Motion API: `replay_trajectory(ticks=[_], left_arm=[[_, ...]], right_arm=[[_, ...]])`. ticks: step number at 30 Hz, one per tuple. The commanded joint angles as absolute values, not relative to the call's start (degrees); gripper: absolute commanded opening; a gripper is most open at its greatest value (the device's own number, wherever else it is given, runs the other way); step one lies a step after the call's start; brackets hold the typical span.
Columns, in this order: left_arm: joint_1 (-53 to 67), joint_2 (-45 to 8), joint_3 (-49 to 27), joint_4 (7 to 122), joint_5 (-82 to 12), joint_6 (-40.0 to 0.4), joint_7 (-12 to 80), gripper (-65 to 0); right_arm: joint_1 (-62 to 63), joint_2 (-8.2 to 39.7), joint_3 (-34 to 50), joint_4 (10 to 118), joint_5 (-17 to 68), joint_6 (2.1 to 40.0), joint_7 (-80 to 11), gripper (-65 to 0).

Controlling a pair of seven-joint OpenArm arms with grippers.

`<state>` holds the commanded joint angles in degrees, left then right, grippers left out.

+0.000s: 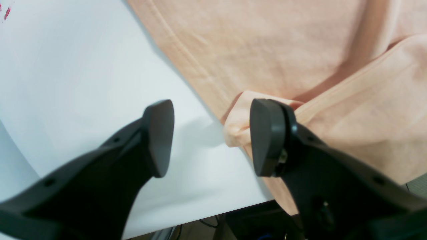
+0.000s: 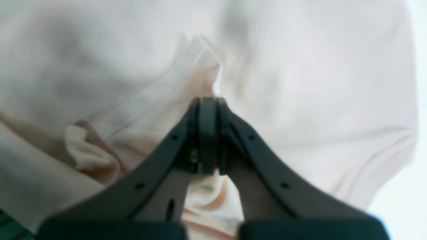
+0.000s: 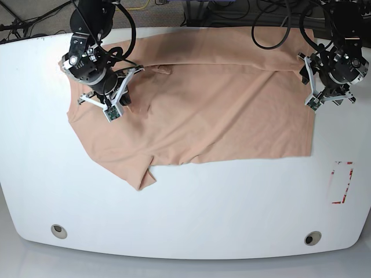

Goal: Fold the T-shirt properly
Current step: 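Drag the grasped fabric with the right gripper toward the shirt hem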

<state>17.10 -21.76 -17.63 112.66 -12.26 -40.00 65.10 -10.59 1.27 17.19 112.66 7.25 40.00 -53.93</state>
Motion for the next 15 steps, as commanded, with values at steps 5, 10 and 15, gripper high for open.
replay_trajectory(ticks=[5, 10, 15], left_arm=[[17.1, -21.8, -17.6, 112.7, -12.3, -40.0, 65.1, -31.5], [17.2, -21.8, -17.6, 112.7, -12.3, -40.0, 65.1, -31.5], [17.3, -21.8, -17.6, 112.7, -12.3, -40.0, 65.1, -31.5]], right_arm=[[-8.7, 1.3, 17.0, 112.3, 7.3, 40.0, -54.1, -65.0], [-6.7, 1.3, 17.0, 109.2, 7.3, 40.0, -54.1, -65.0], [-4.7, 1.3, 17.0, 105.7, 7.3, 40.0, -53.9, -65.0]])
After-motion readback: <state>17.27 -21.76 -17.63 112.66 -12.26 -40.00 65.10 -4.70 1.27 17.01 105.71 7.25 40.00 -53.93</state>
